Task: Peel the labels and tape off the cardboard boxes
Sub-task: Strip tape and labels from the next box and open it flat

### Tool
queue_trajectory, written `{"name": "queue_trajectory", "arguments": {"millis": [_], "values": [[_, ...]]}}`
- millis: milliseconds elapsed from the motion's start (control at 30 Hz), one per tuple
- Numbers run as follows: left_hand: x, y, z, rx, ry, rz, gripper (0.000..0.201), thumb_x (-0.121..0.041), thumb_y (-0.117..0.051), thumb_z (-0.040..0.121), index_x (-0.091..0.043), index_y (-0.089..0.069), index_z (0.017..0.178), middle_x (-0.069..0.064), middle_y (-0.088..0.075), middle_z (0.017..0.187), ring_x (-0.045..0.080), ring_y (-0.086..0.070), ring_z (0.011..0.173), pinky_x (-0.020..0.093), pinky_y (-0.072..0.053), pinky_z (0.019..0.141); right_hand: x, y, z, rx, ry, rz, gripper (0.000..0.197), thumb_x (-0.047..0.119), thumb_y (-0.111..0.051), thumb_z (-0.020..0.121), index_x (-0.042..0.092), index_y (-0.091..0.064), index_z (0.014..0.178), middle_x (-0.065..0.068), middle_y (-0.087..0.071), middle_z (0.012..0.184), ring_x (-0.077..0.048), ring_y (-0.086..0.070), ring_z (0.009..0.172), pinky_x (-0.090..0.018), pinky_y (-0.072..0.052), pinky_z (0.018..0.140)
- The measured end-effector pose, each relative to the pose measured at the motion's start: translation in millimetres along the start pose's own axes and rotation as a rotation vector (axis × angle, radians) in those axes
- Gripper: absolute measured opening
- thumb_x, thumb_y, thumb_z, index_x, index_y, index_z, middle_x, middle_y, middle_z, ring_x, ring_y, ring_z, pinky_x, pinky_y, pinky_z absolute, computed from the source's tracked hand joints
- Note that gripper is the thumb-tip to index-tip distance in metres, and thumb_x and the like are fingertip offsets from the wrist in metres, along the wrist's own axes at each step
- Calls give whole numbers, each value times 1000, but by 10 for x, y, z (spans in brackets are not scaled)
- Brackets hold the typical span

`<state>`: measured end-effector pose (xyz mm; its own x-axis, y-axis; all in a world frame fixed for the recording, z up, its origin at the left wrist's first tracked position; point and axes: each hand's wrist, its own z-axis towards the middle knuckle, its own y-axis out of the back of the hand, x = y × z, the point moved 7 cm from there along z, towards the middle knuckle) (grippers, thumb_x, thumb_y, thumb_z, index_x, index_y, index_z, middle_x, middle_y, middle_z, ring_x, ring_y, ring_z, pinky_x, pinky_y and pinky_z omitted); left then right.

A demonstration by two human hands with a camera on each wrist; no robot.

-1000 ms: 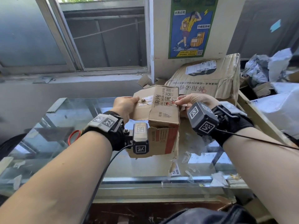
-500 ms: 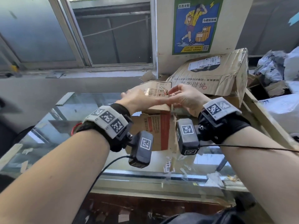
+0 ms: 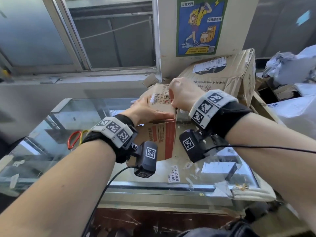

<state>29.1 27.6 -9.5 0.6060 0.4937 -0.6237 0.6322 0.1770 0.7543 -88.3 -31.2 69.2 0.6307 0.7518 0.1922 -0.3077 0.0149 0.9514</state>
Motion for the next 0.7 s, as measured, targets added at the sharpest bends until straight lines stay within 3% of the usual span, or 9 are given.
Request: {"name": "queue_trajectory", "arguments": {"millis": [67,167,300,367,433,500,567,600,700], "values": [[8,7,15,4,-10,-25,135,-89,-72,17,-40,-37,137,-4,-59,123,20,-58,112,43,-52,92,127,11,4,11,112,-93,15,-4,-51,87,9,-58,81,-13,-63,98,-27,-61,89,-38,-52,81],[-25,31,-35,20,-29,-65,128,-84,-75,23,-38,-39,137,-5,-61,119,18,-61,106,42,-54,89,164,-31,17,72,198,-129,20,-3,-49,87,10,-52,72,-10,-57,86,-24,-57,80,-33,-50,73],[-65,13,-56,48,-65,-92,127,-84,-75,23,-40,-40,136,-4,-63,117,17,-64,100,40,-56,85,-15,-93,78,73,91,2,30,3,-60,82,18,-45,61,1,-49,76,-18,-53,78,-25,-42,69],[-66,17,-66,54,-75,-94,120,-82,-75,29,-39,-41,136,-3,-62,116,17,-63,99,40,-56,85,-61,-126,91,34,34,59,31,5,-61,81,19,-43,60,1,-50,80,-17,-51,79,-25,-39,70],[-66,22,-80,57,-79,-94,119,-81,-74,31,-37,-40,136,-3,-61,117,17,-63,99,40,-56,86,-99,-124,96,4,-11,97,25,7,-63,82,18,-49,64,-3,-54,87,-18,-53,83,-26,-41,73],[-59,30,-72,54,-79,-78,127,-83,-71,27,-34,-38,139,-2,-59,120,18,-62,100,41,-55,87,-149,-96,94,46,-58,232,8,7,-65,83,13,-62,88,-3,-59,98,-17,-57,93,-25,-46,79],[-55,27,-52,50,-77,-72,133,-83,-71,25,-32,-35,142,-1,-57,124,19,-60,103,41,-54,89,-203,-116,78,190,-105,424,35,9,-67,85,15,-60,118,-1,-60,112,-15,-58,104,-25,-48,87],[-56,21,-43,50,-78,-77,135,-83,-72,24,-32,-34,143,-1,-56,125,19,-60,104,41,-54,89,-210,-129,59,253,-117,451,41,13,-70,84,18,-59,123,1,-60,117,-15,-57,107,-26,-47,90],[-51,-3,-31,54,-74,-81,141,-86,-73,18,-32,-33,143,-2,-56,126,20,-60,106,41,-54,89,-220,-140,63,253,-104,319,32,24,-80,74,25,-70,105,4,-60,116,-15,-56,105,-32,-46,91]]}}
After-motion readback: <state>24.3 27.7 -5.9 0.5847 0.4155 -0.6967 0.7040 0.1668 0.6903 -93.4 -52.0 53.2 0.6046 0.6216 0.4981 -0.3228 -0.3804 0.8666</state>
